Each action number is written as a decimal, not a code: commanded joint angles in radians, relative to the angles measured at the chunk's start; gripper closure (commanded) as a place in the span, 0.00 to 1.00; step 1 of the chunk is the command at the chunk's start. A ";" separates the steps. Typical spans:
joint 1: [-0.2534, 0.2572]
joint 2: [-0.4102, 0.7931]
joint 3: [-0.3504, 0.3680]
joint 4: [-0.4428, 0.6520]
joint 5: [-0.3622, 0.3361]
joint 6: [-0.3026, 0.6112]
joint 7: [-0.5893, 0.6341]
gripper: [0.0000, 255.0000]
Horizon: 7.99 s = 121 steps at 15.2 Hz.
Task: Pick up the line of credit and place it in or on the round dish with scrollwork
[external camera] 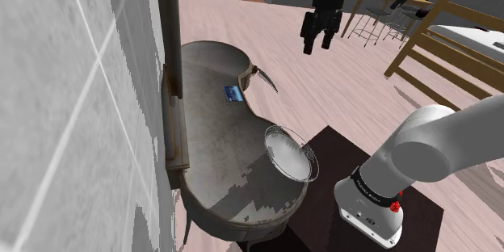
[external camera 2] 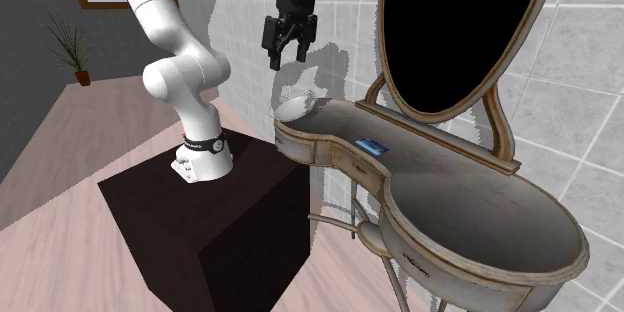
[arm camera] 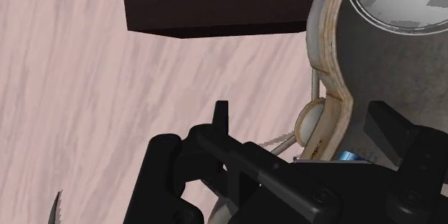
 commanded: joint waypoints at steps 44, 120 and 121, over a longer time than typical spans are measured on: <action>0.058 0.872 0.096 0.412 0.258 0.166 0.452 1.00; 0.199 0.015 0.274 -0.430 0.556 0.216 0.580 0.00; 0.199 0.015 0.274 -0.430 0.556 0.216 0.580 0.00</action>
